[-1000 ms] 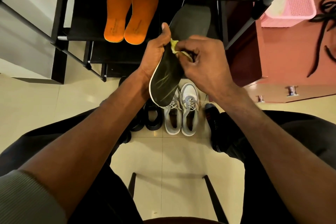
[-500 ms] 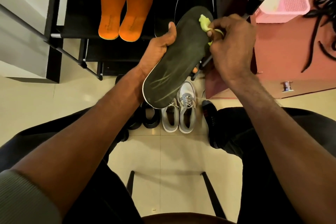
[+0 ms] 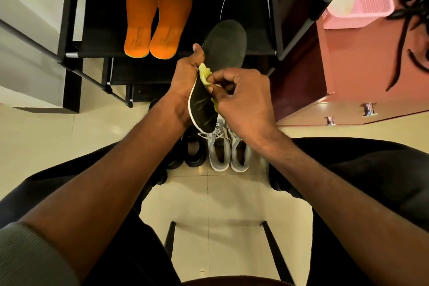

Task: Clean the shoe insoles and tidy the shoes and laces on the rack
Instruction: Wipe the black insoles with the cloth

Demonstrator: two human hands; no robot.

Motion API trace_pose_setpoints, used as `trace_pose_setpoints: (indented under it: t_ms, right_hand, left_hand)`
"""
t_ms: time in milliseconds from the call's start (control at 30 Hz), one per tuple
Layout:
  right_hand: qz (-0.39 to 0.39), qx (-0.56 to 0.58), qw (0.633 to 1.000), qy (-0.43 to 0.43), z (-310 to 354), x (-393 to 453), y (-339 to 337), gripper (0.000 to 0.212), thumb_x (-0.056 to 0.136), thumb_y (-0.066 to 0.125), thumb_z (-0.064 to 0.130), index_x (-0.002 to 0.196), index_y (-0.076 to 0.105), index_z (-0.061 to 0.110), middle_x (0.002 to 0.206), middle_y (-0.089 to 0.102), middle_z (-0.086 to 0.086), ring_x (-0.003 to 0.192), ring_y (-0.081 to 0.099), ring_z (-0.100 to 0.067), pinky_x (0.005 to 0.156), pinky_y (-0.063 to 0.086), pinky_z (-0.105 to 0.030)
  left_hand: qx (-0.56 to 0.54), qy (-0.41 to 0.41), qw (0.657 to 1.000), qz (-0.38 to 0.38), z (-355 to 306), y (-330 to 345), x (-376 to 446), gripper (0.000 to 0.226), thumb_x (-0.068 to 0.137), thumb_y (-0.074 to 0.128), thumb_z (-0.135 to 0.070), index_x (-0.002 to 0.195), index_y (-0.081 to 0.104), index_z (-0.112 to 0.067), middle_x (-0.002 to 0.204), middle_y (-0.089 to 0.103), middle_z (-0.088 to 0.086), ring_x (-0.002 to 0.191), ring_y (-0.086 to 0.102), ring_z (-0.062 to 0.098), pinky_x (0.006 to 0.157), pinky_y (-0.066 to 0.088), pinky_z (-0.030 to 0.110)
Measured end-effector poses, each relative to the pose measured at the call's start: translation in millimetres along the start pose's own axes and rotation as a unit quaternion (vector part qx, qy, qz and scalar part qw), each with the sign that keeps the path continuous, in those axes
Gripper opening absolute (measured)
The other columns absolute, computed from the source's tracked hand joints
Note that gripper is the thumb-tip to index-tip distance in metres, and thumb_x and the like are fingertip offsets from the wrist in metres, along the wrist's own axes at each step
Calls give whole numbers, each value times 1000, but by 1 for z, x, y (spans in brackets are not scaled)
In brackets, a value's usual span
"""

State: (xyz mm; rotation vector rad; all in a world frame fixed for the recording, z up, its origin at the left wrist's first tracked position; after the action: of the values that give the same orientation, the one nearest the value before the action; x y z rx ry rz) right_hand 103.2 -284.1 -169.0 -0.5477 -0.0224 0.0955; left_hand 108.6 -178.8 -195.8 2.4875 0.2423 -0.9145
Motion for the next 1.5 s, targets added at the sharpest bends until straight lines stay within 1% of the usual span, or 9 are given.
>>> trace_pose_setpoints:
  t_ms: [200,400,667,867,1033,1167,1267,1400,1500]
  right_hand:
    - [-102,-149,984,-5,-9,27,-31,22,85,75,8,103,81,19,101,73,3,92,70,-16,85,60,-41]
    - [-221,-206,953,34,-29,63,-102,26,86,67,14,105,82,22,104,78,3,93,71,-13,78,44,-17]
    - [-116,-184,976,-3,-29,61,-84,28,85,66,11,106,82,19,106,78,2,96,71,-13,88,51,-19]
    - [-59,-143,987,-34,-13,40,-50,22,86,71,10,102,82,20,102,75,4,91,70,-10,87,59,-30]
    - [50,-6,999,-13,-7,13,-8,18,87,79,7,100,82,19,91,78,10,82,73,-3,80,62,-27]
    - [109,104,986,68,-17,14,-1,15,85,83,8,99,81,15,87,78,3,86,75,-15,88,63,-40]
    - [85,83,990,72,-19,13,-2,19,84,86,12,101,80,18,84,74,9,72,68,-1,77,61,-26]
    - [69,142,977,142,-32,22,-11,23,83,83,2,103,79,12,91,80,-3,87,77,-16,84,64,-35]
    - [19,315,911,265,-56,35,-29,23,88,72,-8,109,75,0,100,80,-15,94,78,-27,82,65,-38]
  left_hand:
    - [68,33,996,54,0,19,-4,44,113,34,-26,87,61,-4,56,70,0,51,68,6,48,52,17]
    - [48,-60,985,154,22,29,-10,44,111,38,-37,114,69,-6,97,78,8,80,75,19,73,62,31]
    - [55,-34,989,134,16,17,3,48,112,35,-36,132,59,1,107,74,11,88,75,19,77,61,31]
    - [69,16,994,81,4,17,2,47,114,30,-28,95,63,-1,69,74,4,63,72,10,60,57,22]
    - [10,39,997,68,-1,17,4,75,113,36,-22,45,66,-7,47,61,1,44,64,9,46,50,16]
    - [37,47,998,16,-6,11,7,51,111,41,-18,67,60,-2,49,65,2,44,66,10,43,49,16]
    - [63,68,996,17,-7,10,9,57,111,42,-17,58,58,-7,43,59,-1,38,60,6,41,46,15]
    - [-20,1,996,90,2,12,16,50,112,37,-30,100,73,3,90,77,13,82,76,21,71,61,28]
    - [-17,-47,991,125,11,11,20,46,108,40,-37,127,64,-2,113,71,19,97,67,32,80,55,40]
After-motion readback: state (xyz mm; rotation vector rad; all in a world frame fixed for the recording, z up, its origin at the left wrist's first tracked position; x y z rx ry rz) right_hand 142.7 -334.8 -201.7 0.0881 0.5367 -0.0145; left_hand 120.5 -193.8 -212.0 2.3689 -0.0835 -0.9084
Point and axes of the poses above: each hand's wrist, its own x-axis towards the middle knuckle, its own y-axis out of the palm, z = x × y, the point moved 8 cm from there along x, towards the middle knuckle
